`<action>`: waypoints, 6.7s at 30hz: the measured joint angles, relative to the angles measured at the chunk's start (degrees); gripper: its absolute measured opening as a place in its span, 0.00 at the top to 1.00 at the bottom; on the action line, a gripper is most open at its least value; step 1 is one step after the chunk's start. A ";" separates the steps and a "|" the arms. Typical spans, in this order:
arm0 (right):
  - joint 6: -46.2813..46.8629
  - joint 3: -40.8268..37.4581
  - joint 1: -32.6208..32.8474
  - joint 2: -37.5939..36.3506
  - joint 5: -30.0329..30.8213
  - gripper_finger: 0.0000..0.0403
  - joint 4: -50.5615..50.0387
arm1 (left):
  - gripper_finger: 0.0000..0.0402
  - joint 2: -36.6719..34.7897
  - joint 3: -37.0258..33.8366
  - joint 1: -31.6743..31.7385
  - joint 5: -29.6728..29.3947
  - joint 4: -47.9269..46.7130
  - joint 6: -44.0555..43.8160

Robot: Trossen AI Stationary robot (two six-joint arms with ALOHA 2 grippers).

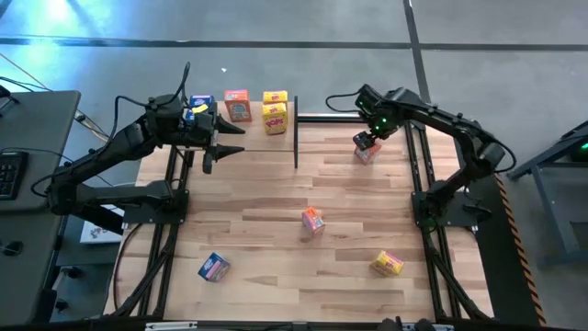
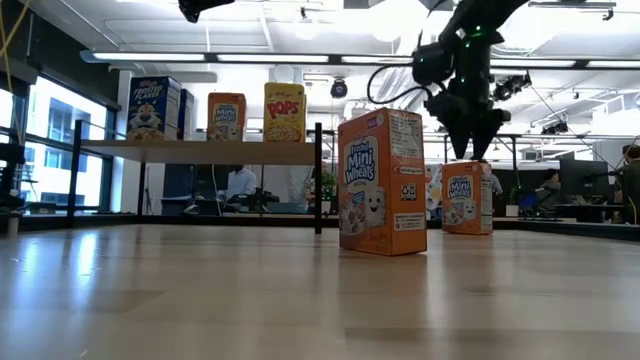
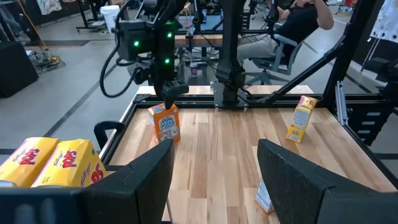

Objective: Stack cereal on shelf
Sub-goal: Put the top orange cereal box on the shelf aligned with the other orange cereal box

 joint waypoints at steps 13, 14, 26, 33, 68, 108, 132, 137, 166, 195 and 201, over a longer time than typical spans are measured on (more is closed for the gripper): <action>-0.55 -0.02 0.00 5.06 0.25 0.35 -0.05 | 0.44 0.01 0.00 0.00 0.00 0.01 0.00; -0.55 -0.02 0.00 5.18 0.28 0.35 -0.13 | 0.44 -0.01 0.00 0.00 0.00 0.01 -0.02; -0.52 -0.02 0.00 5.24 0.27 0.42 -2.15 | 0.44 0.01 0.00 0.00 0.00 0.09 -0.02; -0.46 -0.02 0.00 5.24 -0.01 0.52 -2.78 | 0.44 0.01 0.00 0.00 0.02 0.19 -0.02; 0.07 0.07 6.70 5.22 -0.14 0.66 -8.42 | 0.44 1.92 -0.04 -0.04 -17.81 6.24 -3.27; 11.30 4.60 28.47 -6.32 0.01 0.66 -7.04 | 0.44 1.87 -0.04 -0.07 -11.00 6.26 -7.98; -5.14 24.09 36.14 -6.24 1.59 0.66 4.28 | 0.44 6.15 -0.04 -11.81 -10.25 4.81 6.97; -8.44 24.17 37.57 -4.81 1.50 0.66 7.77 | 0.44 8.40 -0.04 -12.45 -10.43 6.17 3.49; -13.03 24.09 39.49 10.38 -0.43 0.66 14.99 | 0.44 17.77 -0.02 -18.70 -11.63 5.98 -6.61; -12.98 23.98 39.93 10.38 -1.96 0.66 20.84 | 0.44 19.71 -0.02 -19.61 -16.28 5.57 -6.51; -10.66 23.98 39.93 10.38 -2.45 0.66 20.12 | 0.44 19.47 -0.02 -19.61 -16.11 5.21 -6.47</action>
